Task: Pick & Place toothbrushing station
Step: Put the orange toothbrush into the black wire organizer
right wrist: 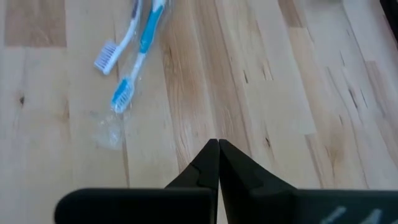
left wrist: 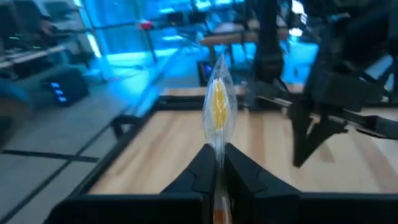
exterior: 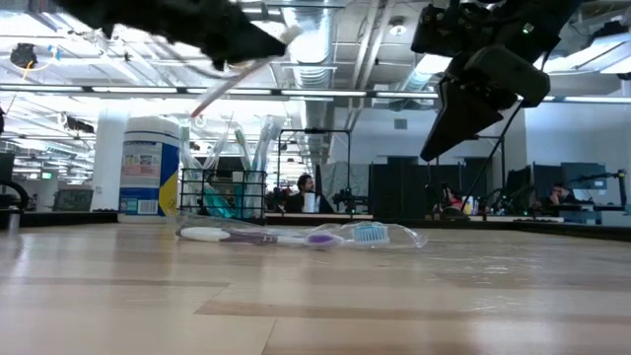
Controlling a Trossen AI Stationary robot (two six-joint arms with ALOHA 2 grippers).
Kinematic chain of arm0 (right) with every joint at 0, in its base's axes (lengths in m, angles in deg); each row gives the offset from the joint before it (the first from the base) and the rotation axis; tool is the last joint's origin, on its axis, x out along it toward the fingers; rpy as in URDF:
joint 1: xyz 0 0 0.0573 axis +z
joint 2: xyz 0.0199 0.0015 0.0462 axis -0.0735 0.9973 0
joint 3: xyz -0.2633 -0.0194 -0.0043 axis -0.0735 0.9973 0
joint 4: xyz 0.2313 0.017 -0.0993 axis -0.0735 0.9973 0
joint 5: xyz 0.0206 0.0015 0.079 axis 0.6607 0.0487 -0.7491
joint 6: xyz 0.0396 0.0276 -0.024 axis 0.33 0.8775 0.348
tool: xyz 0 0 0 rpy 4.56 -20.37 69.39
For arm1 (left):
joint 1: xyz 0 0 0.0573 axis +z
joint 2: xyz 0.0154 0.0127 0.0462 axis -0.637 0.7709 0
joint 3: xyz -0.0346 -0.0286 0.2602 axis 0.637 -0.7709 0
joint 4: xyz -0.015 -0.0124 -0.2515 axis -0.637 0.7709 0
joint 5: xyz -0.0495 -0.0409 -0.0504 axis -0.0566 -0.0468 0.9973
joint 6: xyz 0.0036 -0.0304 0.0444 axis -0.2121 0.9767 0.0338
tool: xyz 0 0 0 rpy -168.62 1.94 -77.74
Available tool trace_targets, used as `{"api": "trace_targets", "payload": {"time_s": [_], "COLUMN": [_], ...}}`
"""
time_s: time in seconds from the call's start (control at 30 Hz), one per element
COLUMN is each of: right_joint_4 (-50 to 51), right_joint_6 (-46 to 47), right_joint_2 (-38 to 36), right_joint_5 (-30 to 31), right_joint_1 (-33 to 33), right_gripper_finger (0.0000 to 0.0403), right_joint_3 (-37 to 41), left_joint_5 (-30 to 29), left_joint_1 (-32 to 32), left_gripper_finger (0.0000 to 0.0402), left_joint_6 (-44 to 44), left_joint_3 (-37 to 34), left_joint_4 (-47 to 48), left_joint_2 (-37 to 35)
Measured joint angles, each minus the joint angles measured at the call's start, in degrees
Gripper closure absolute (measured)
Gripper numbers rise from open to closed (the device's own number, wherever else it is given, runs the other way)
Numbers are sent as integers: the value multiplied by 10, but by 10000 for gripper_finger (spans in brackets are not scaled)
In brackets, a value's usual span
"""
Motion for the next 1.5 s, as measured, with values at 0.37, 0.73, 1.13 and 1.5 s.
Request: {"api": "trace_targets", "payload": {"time_s": [0.37,0.73,1.13,1.5], "right_joint_4": [-6,-7,-7,-8], "right_joint_6": [-6,-6,-7,-31], "right_joint_2": [0,0,0,0], "right_joint_5": [0,0,0,0], "right_joint_1": [0,0,0,-12], "right_gripper_finger": [403,403,403,403], "right_joint_3": [1,1,1,1], "left_joint_5": [-34,-39,-38,-4], "left_joint_1": [29,79,168,238], "left_gripper_finger": [396,396,396,396], "left_joint_6": [-13,-61,-62,-62], "left_joint_3": [-162,-223,-275,-298], "left_joint_4": [-252,-383,-484,-545], "left_joint_2": [-83,-87,-87,-87]}}
